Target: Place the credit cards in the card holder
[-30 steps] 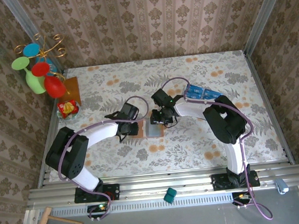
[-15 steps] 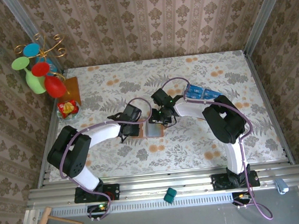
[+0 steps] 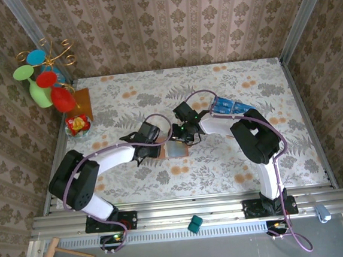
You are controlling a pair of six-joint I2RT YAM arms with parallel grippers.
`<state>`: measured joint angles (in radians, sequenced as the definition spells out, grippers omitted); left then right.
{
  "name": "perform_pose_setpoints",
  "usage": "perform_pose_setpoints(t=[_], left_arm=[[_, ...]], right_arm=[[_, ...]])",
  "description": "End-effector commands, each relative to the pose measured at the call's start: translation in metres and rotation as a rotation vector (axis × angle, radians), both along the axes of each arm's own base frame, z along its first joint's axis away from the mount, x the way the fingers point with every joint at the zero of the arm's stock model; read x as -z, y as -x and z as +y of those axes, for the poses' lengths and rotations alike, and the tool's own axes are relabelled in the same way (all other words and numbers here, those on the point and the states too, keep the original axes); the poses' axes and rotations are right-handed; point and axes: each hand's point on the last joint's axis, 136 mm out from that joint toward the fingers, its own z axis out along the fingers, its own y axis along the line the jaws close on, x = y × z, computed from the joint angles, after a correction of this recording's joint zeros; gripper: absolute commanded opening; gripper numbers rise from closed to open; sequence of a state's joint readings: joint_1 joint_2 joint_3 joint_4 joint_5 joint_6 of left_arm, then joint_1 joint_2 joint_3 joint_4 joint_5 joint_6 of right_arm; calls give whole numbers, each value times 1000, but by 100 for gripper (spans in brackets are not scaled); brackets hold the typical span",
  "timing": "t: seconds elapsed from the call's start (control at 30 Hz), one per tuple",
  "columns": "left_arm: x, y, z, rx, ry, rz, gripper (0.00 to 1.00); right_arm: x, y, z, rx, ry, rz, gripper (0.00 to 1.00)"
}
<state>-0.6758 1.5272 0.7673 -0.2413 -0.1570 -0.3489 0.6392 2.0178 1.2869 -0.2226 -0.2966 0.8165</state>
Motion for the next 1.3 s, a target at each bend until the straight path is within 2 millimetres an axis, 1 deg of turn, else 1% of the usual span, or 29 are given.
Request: perform_pose_setpoints(t=[0.0, 0.13, 0.3, 0.37, 0.43, 0.5, 0.77, 1.1, 1.27], left_arm=[[-23, -2, -3, 3, 39, -65, 56], [-45, -4, -5, 9, 69, -116, 57], [-66, -2, -21, 50, 126, -155, 54], [-69, 0, -30, 74, 137, -165, 53], [-68, 3, -36, 93, 142, -167, 51], [-62, 6, -42, 109, 143, -159, 50], [-39, 16, -56, 148, 102, -145, 50], [-18, 16, -53, 158, 9, -145, 49], [-8, 19, -53, 169, -22, -137, 49]], right_arm=[[21, 15, -4, 3, 30, 67, 34], [23, 16, -5, 6, 31, 69, 34], [23, 15, -5, 6, 32, 67, 34], [23, 16, -5, 6, 32, 69, 34], [24, 15, -5, 8, 32, 69, 34], [24, 15, -5, 9, 32, 70, 34], [23, 16, -5, 9, 31, 70, 34], [22, 16, -5, 8, 31, 69, 34], [19, 14, -4, 9, 27, 63, 34]])
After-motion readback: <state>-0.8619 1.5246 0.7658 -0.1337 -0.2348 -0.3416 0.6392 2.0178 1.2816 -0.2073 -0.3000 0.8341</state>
